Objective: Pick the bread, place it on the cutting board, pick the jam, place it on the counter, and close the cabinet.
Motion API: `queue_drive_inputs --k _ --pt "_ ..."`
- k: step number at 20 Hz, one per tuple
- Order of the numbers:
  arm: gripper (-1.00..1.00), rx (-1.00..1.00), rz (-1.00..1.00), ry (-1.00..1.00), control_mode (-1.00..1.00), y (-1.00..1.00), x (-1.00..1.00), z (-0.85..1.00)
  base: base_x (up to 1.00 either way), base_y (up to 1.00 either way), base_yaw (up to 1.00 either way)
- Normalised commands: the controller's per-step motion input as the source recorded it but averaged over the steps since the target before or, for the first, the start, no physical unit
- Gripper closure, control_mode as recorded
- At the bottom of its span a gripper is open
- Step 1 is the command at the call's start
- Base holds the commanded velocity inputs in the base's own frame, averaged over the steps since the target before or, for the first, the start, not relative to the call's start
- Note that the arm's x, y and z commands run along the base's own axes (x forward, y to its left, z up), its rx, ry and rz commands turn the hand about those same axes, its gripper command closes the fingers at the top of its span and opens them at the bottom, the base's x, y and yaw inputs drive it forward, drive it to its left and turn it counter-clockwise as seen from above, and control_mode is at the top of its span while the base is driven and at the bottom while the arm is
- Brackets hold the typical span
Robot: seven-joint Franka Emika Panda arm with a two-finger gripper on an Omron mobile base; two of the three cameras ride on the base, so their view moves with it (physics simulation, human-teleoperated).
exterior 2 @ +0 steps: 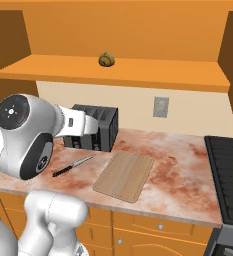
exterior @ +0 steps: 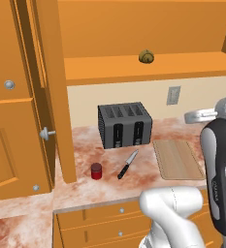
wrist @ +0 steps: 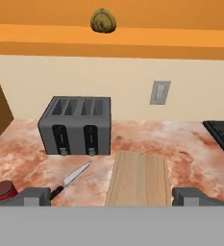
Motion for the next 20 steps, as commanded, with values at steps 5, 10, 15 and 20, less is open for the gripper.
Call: queue_drive_inputs --k 5,10,15,20 --pt "-1.0 0.0 0.0 0.0 -1.0 0.0 0.0 0.35 0.0 0.0 0.0" --pt "-1.0 0.0 0.0 0.0 -1.0 0.0 0.0 0.29 0.0 0.0 0.0" --pt "-1.0 0.0 0.0 0.0 -1.0 0.0 0.0 0.28 0.0 0.0 0.0" --pt "-1.0 0.0 0.0 0.0 -1.0 0.0 0.0 0.25 0.0 0.0 0.0"
